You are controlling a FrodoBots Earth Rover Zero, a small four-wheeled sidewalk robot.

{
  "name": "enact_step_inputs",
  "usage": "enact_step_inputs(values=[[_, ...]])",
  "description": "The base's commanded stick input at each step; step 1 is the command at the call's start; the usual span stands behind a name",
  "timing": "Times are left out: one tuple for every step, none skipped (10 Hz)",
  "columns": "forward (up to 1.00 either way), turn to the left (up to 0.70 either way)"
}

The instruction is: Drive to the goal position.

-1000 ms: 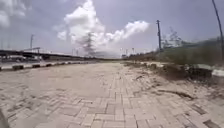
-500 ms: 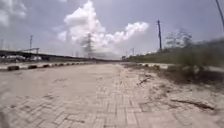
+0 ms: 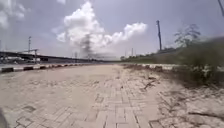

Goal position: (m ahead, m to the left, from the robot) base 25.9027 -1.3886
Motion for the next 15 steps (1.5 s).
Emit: enact_step_inputs(values=[[1.0,0.0],[1.0,0.0],[1.0,0.0],[1.0,0.0],[1.0,0.0],[1.0,0.0],[1.0,0.0],[1.0,0.0],[1.0,0.0],[1.0,0.0],[1.0,0.0],[1.0,0.0],[1.0,0.0],[1.0,0.0],[1.0,0.0]])
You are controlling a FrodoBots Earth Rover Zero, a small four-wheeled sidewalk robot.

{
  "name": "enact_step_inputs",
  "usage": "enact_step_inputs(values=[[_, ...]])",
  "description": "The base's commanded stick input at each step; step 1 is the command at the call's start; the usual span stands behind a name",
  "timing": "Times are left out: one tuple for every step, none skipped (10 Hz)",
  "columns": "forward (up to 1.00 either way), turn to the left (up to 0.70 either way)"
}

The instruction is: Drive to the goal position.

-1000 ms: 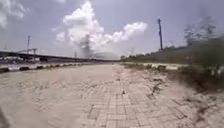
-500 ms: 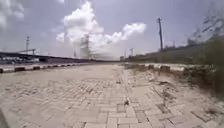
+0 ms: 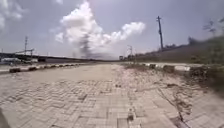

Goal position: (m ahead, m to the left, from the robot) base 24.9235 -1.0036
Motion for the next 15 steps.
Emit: enact_step_inputs(values=[[1.0,0.0],[1.0,0.0],[1.0,0.0],[1.0,0.0],[1.0,0.0],[1.0,0.0],[1.0,0.0],[1.0,0.0],[1.0,0.0],[1.0,0.0],[1.0,0.0],[1.0,0.0],[1.0,0.0],[1.0,0.0],[1.0,0.0]])
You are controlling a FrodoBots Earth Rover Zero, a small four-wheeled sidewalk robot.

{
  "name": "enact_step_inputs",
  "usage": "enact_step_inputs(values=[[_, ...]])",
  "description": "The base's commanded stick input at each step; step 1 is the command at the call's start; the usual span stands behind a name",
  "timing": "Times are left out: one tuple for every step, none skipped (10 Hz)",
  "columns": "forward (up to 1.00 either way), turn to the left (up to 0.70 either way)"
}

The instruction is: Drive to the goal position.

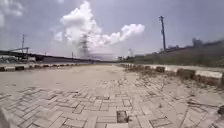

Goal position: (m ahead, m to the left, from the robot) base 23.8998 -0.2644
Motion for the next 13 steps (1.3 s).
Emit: enact_step_inputs(values=[[1.0,0.0],[1.0,0.0],[1.0,0.0],[1.0,0.0],[1.0,0.0],[1.0,0.0],[1.0,0.0],[1.0,0.0],[1.0,0.0],[1.0,0.0],[1.0,0.0],[1.0,0.0],[1.0,0.0]])
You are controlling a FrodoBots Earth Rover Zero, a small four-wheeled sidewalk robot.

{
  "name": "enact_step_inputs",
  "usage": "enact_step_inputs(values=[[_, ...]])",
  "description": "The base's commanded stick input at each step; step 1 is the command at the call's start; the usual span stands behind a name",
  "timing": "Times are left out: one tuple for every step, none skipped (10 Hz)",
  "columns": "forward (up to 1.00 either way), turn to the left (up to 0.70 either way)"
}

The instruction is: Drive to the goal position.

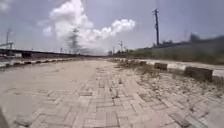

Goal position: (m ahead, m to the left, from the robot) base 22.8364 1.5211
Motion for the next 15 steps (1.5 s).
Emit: enact_step_inputs(values=[[1.0,0.0],[1.0,0.0],[1.0,0.13],[1.0,0.36],[1.0,0.4],[1.0,0.36],[1.0,0.18],[1.0,0.01],[1.0,0.0],[1.0,0.0],[1.0,0.0],[1.0,0.0],[1.0,0.0],[1.0,0.0],[1.0,0.0]])
